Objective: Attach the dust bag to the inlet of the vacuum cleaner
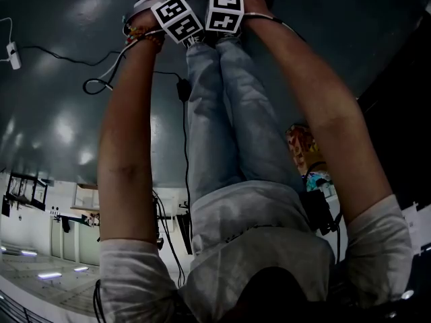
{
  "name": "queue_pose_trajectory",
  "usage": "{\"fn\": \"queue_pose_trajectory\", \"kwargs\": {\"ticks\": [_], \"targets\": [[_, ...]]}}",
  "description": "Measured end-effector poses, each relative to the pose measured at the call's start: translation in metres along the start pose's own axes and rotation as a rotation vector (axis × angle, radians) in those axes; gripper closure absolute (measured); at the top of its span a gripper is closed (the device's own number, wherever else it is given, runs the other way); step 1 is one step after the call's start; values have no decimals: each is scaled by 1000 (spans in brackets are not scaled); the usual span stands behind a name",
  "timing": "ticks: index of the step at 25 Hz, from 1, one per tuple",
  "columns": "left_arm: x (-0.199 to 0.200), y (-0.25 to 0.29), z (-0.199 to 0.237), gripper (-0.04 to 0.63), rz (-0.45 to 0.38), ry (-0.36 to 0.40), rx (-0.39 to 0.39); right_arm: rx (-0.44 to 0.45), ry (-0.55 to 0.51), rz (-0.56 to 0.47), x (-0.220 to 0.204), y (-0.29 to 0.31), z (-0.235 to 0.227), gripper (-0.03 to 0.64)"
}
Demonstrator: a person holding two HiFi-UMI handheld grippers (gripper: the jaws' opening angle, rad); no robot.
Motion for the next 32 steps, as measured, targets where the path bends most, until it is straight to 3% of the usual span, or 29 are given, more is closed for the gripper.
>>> {"fn": "queue_pose_trajectory", "kwargs": {"ticks": [4,11,18,22,24,29,32], "targets": [[11,-9,4,575,-37,48,14,0,21,17,-9,4,0,586],[-4,3,1,575,-32,-27,-13,-16,-36,5,5,-3,-6,584],[12,-6,5,568,-74,43,-10,-20,-27,9,-5,-3,-4,586],[4,-1,5,572,-62,7,-21,-27,-97,2,7,-12,-5,586],[6,-3,6,574,-67,0,-19,-21,-81,0,2,-6,-6,586],[17,-11,12,569,-78,72,-17,-22,-22,7,-9,1,-2,586],[10,-4,7,574,-88,-5,-31,-50,-66,10,1,-9,-10,584]]}}
Point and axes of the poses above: the fingertips, and each gripper's own axes: y forward along the fingers, z to its left, x out of its top, the point moved 10 cm from there along -y, backward along the fingers
